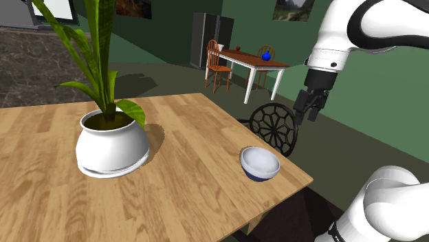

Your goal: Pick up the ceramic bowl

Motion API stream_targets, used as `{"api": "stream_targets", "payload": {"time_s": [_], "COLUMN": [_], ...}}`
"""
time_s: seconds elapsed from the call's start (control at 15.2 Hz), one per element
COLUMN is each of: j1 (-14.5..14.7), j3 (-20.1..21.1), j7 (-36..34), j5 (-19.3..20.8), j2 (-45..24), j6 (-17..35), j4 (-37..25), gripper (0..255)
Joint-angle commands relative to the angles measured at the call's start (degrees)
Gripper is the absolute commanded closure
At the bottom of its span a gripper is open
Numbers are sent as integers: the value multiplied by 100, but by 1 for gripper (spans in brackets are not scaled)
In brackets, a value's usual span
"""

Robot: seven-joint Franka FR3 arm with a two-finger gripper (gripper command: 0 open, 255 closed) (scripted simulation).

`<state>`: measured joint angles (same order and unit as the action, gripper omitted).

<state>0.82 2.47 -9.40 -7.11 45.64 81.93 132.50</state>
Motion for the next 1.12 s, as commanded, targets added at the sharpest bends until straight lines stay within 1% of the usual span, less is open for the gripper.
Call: {"api": "stream_targets", "payload": {"time_s": [0.0,0.4,0.73,1.06], "j1": [0,-50,-78,-69], "j3": [0,102,198,223], "j7": [0,-24,-33,0], "j5": [0,-94,-199,-235], "j2": [0,-78,-449,-550], "j6": [0,1375,2620,3019], "j4": [0,1093,1797,2088], "gripper": [0,0,0,0]}}
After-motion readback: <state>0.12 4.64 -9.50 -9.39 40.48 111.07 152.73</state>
